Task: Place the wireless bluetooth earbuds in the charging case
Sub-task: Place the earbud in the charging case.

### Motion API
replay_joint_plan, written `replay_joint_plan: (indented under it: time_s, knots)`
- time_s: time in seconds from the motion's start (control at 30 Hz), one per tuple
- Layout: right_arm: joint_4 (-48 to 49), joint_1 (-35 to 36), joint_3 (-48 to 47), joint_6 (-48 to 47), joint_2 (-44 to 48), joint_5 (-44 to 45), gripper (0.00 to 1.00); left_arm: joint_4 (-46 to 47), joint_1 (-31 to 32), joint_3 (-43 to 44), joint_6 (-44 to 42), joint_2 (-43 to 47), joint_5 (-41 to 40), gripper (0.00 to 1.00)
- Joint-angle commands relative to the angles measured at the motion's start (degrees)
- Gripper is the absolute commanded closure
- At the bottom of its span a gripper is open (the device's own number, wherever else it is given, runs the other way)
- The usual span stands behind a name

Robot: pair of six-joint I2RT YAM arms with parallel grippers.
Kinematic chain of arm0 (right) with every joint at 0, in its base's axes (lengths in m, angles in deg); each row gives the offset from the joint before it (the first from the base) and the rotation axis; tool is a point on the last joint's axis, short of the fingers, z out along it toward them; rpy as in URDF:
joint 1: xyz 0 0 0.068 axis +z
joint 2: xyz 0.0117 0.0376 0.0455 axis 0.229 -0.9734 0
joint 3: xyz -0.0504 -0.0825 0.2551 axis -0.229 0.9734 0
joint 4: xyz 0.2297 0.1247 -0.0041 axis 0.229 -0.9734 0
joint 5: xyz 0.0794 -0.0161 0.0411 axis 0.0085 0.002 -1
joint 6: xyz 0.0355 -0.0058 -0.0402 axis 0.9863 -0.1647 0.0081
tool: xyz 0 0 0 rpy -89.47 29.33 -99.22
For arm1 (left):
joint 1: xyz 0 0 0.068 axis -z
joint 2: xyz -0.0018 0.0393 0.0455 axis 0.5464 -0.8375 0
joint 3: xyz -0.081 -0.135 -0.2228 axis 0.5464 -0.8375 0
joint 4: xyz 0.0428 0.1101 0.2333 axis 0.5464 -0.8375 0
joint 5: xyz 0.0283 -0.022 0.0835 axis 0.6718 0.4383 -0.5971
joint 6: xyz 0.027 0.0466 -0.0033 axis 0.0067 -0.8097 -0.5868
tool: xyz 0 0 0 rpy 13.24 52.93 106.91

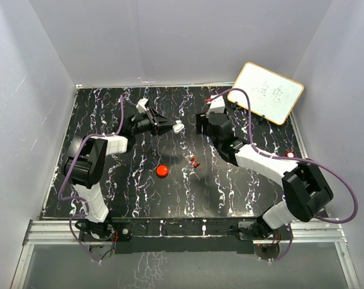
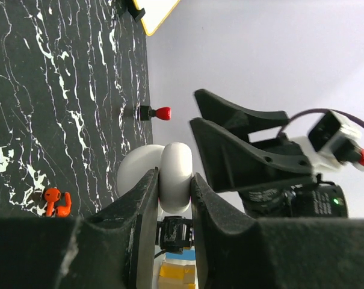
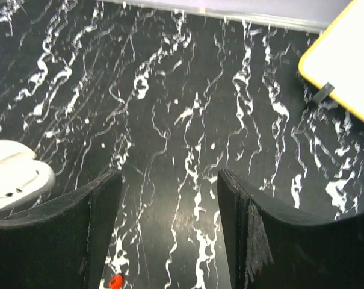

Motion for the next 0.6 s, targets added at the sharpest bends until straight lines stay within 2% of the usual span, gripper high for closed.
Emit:
replay_joint_plan:
  time_s: [0.0,0.23,0.43,0.57]
  knots:
    - [-3.7,-2.4,2.4,7.1,3.1,-7.0,0.37,8.1,0.3,-0.4,2.5,0.4,1.8,1.0]
    - [-0.2,-5.5,5.1,10.2,1.0,-17.0,0.37,7.1,0.3,0.5,1.8,0.0,2.0,1.0]
    - [1.7,-5.8,4.1,12.0,-2.8,-22.2,0.37,2.6,0.3,-0.2,-2.2,0.5,1.3,1.0]
    - [3.4,-5.8,3.7,12.5,-5.8,-24.3,0.38,7.4,0.3,-0.9,1.2,-0.3,2.0,1.0]
